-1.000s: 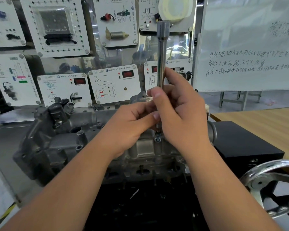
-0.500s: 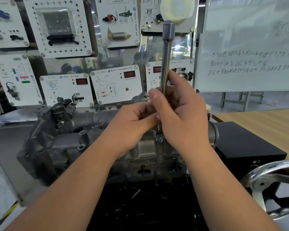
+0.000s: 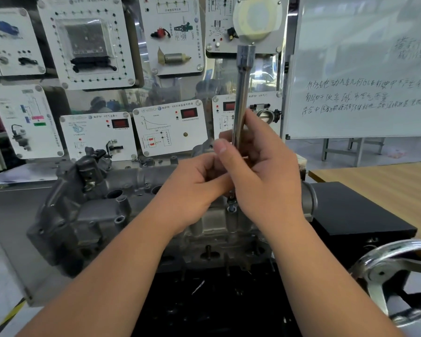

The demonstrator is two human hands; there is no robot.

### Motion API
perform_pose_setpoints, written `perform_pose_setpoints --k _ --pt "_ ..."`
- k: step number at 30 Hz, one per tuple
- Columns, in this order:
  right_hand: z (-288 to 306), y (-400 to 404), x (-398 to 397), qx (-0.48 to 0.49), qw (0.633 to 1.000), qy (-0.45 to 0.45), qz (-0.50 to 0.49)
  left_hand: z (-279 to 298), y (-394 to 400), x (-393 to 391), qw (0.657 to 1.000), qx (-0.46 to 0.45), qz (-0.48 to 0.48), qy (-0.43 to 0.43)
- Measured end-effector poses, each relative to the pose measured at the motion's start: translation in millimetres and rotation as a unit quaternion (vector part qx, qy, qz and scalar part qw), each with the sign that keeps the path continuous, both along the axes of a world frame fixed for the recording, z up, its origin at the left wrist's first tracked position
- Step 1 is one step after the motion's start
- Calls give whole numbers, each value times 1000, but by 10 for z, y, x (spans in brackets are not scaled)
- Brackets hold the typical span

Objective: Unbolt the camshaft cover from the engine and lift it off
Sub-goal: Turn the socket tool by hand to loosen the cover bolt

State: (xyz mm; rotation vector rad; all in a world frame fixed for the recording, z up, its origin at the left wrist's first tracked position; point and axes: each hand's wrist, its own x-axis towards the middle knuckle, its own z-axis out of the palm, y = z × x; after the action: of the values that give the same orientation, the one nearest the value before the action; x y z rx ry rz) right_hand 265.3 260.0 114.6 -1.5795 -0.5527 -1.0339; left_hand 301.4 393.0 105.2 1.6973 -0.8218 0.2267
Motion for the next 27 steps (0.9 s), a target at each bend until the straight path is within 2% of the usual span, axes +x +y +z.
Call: perform_pose_setpoints --k 3,8,11,15,20,27 --pt "-14 -9 24 -8 999 -7 -39 -1 -22 13 1000 -4 27 -13" --pt "-39 47 -8 -18 1000 -21 -9 22 24 -48 999 -8 -51 13" --pt "-36 58 -9 -1 1000 -15 13 26 21 -57 1000 -13 -20 3" --pt "-17 29 -2 20 1000 -8 -16 6 -38 -18 999 3 44 -21" --pt "-34 19 -13 -12 999 -21 -32 24 12 -70 1000 -13 -27 8" --pt "4 2 -30 -1 999 7 32 17 2 -76 999 -28 -21 6"
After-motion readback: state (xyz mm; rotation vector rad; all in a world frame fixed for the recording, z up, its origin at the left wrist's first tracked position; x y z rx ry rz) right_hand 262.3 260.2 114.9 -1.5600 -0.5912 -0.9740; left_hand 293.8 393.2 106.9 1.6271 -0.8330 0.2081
